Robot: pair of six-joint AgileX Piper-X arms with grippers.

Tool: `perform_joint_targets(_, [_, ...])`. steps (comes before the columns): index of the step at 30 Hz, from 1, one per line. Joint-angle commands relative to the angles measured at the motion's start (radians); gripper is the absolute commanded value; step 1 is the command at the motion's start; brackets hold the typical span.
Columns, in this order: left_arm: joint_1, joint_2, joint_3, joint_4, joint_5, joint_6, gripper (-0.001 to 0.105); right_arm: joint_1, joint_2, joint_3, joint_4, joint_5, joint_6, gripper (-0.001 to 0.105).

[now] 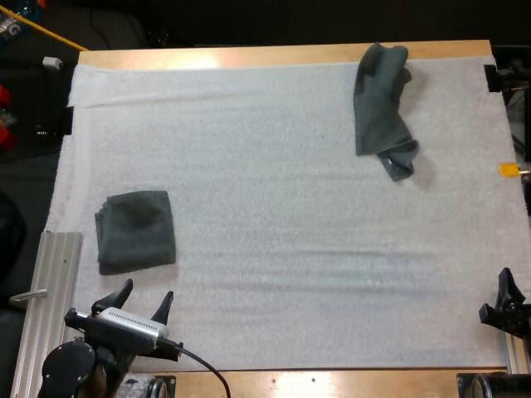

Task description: Pick towel from pile, fold and stack

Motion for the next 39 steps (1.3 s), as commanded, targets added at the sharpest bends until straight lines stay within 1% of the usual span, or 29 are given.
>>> perform_joint_targets(1, [-0.002, -0.14, -0.002, -0.017, -0.001, -0.007, 0.058, -0.004, -0.038, -0.004, -0.007, 0.0, -0.007, 0.064])
perform_joint_targets(7, [-0.002, -0.134, -0.003, -0.019, 0.001, -0.012, 0.058, -0.004, -0.035, -0.012, 0.006, 0.0, -0.007, 0.064])
perform_joint_targets(10, [-0.002, -0.118, -0.014, -0.019, 0.015, -0.025, 0.058, -0.004, -0.034, -0.042, 0.029, 0.0, -0.007, 0.064])
perform_joint_targets(13, [-0.005, -0.09, -0.042, -0.019, 0.07, -0.036, 0.058, -0.004, -0.034, -0.086, 0.046, -0.002, -0.007, 0.064])
perform_joint_targets(17, [-0.024, -0.027, -0.088, -0.027, 0.131, -0.071, 0.058, -0.004, -0.034, -0.158, 0.102, -0.055, -0.009, 0.064])
perform_joint_targets(20, [-0.056, 0.039, -0.135, -0.028, 0.162, -0.076, 0.058, -0.004, -0.019, -0.21, 0.151, -0.084, -0.014, 0.064])
perform_joint_targets(25, [-0.126, 0.145, -0.218, -0.028, 0.166, -0.076, 0.058, -0.004, 0.048, -0.292, 0.226, -0.149, -0.014, 0.064])
perform_joint_targets(28, [-0.166, 0.203, -0.266, -0.028, 0.194, -0.076, 0.058, -0.004, 0.098, -0.347, 0.255, -0.197, -0.014, 0.064])
perform_joint_targets(30, [-0.198, 0.245, -0.302, -0.028, 0.224, -0.076, 0.058, -0.004, 0.136, -0.387, 0.264, -0.246, -0.014, 0.064])
perform_joint_targets(35, [-0.268, 0.298, -0.356, -0.026, 0.262, -0.076, 0.058, -0.004, 0.213, -0.474, 0.29, -0.367, -0.019, 0.064])
perform_joint_targets(39, [-0.314, 0.323, -0.385, -0.026, 0.281, -0.076, 0.058, -0.004, 0.26, -0.525, 0.295, -0.373, -0.038, 0.064])
